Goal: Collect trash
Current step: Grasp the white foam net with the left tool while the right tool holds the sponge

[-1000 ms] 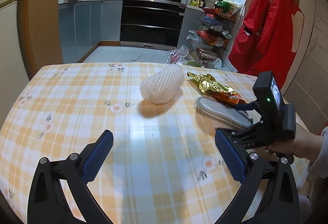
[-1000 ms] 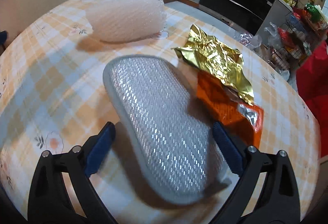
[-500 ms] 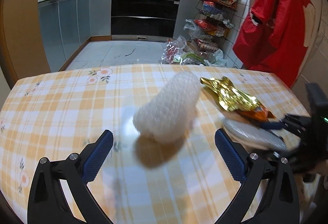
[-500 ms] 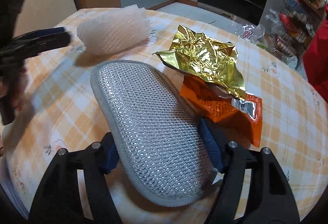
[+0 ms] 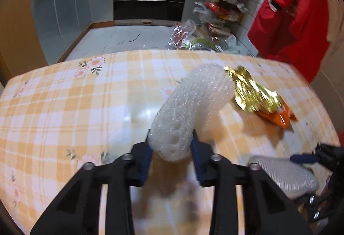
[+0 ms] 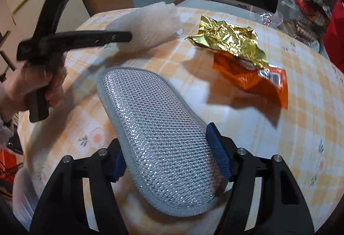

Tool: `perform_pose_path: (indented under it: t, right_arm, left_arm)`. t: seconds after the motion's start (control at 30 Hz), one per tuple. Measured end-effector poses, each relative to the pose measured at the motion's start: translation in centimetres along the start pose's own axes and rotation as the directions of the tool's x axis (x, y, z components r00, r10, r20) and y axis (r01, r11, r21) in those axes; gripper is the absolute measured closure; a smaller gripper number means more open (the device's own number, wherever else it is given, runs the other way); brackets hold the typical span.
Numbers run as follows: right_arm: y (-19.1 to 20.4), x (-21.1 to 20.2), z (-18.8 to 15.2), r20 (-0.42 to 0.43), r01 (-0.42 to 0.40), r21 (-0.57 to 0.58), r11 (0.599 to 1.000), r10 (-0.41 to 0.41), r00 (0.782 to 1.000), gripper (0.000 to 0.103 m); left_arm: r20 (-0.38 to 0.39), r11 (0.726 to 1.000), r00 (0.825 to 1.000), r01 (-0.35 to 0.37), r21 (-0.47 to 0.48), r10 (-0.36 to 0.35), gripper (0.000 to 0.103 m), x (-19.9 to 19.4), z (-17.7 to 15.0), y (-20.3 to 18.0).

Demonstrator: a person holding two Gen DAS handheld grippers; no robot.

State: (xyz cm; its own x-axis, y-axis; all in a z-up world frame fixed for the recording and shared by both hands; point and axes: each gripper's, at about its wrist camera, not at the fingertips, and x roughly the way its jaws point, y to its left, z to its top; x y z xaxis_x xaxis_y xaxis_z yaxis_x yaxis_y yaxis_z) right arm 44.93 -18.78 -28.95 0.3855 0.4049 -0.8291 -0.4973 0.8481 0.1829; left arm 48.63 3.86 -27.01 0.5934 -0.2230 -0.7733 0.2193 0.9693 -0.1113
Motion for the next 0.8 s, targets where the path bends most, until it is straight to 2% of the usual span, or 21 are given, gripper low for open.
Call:
perform_pose_path:
  t: [0.17,0.3,0.37,0.43,0.57,0.8]
  right_arm:
    - [0.8,-1.9,-2.2,0.026,-0.03,0.064,0.998,0.028,0.999,0.044]
    - [1.9,-4.4,-4.3,0.081,-0.035,0.106,0.994,0.026,0.996,0.057]
    - [2.4,-5.7,-5.5,0.107,-0.034,0.127,0.991,0.021,0.994,0.06]
    - [2.6,-7.1,-6.6,0.134,-0.042,0.163,0.986,0.02,0.991,0.066]
    - [2.6,-10.6,-8.8,0.195,-0.067,0.238,0.969,0.02,0.981,0.081]
    - [3.4,-15.8,-11.9,0.26,-0.096,0.275,0.957,0.023,0.965,0.082]
  left_arm:
    - [0.008,0.999,0.999,0.044,0.032,-0.045,0.078,-4.3,-3.7,-1.2]
    - [0.062,0.99,0.989,0.138,-0.025,-0.136,0.079,-9.2,-7.1,-1.6]
    - [0.096,0.983,0.981,0.175,-0.056,-0.169,0.079,-11.8,-9.0,-2.0]
    - [0.12,0.978,0.976,0.192,-0.078,-0.182,0.079,-14.3,-11.1,-2.8]
    - [0.158,0.984,0.974,0.171,-0.053,-0.161,0.078,-18.6,-14.6,-5.3]
    - [0.206,0.977,0.961,0.201,-0.072,-0.183,0.078,-24.8,-18.7,-8.0]
